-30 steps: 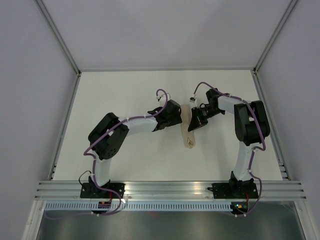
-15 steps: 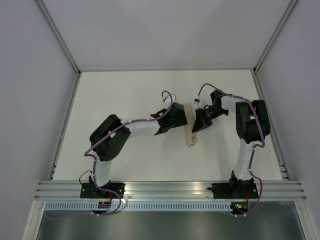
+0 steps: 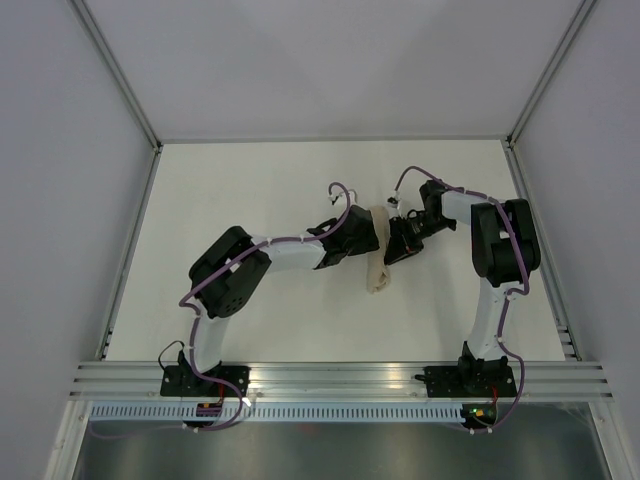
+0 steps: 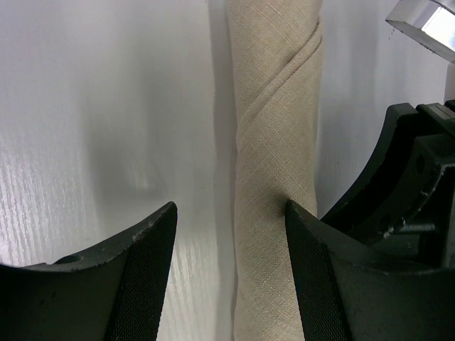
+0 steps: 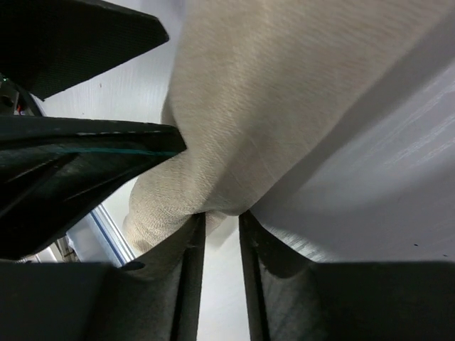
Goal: Fold the napkin, place the utensils inside, and roll it up
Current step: Roll the napkin with the utensil
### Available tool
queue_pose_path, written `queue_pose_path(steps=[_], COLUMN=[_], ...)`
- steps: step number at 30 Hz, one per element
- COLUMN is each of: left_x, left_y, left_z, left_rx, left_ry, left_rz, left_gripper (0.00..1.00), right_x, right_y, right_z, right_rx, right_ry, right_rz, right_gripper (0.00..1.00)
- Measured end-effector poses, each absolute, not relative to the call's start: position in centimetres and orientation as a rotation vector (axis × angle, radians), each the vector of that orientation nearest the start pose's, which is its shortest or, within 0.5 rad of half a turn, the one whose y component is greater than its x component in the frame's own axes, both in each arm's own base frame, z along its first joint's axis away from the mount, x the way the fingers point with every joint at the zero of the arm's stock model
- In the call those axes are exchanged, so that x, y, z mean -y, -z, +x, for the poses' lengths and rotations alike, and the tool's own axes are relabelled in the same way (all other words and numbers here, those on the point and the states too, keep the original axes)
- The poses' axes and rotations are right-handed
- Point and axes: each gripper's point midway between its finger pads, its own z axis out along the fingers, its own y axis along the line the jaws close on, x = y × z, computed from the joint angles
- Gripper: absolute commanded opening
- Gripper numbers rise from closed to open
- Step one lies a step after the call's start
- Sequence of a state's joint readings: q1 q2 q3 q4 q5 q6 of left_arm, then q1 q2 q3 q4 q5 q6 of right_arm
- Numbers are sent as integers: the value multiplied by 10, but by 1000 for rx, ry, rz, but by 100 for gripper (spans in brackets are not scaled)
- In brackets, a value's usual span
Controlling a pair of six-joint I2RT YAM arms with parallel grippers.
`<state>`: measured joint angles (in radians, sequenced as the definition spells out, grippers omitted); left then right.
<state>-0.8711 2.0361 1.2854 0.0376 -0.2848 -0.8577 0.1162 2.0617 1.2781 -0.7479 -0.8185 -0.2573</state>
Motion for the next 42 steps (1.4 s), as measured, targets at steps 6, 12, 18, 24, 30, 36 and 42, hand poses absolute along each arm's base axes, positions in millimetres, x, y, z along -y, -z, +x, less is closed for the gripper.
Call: queue_pose_path(steps=[6, 12, 18, 24, 30, 36, 42], left_x=[397, 396, 396, 396, 396, 383, 340], left_y=[-40, -40, -40, -49, -83, -143, -207], left_z=[359, 359, 359, 359, 361, 360, 350], left_rx=[-2316, -2316, -2315, -2299, -2239, -2137, -2049], left_ry=[591, 589, 589, 596, 626, 671, 664], left_rz=[-136, -137, -138, -121, -82, -52, -25], left_gripper=[66, 66, 66, 68, 69, 69, 70], right_x=[-157, -152, -147, -144, -145, -138, -113], right_y=[-17, -19, -23, -37, -50, -66, -106], right_z=[315, 326, 337, 343, 351, 359, 374], right_rx=[-2735, -2720, -2698, -2656, -2619, -2580, -2486], right_ry=[-1178, -1096, -1032, -998, -981, -969, -920], right_rz=[-592, -643, -676, -703, -717, -693, -617], right_gripper=[40, 41, 44, 45, 45, 45, 48])
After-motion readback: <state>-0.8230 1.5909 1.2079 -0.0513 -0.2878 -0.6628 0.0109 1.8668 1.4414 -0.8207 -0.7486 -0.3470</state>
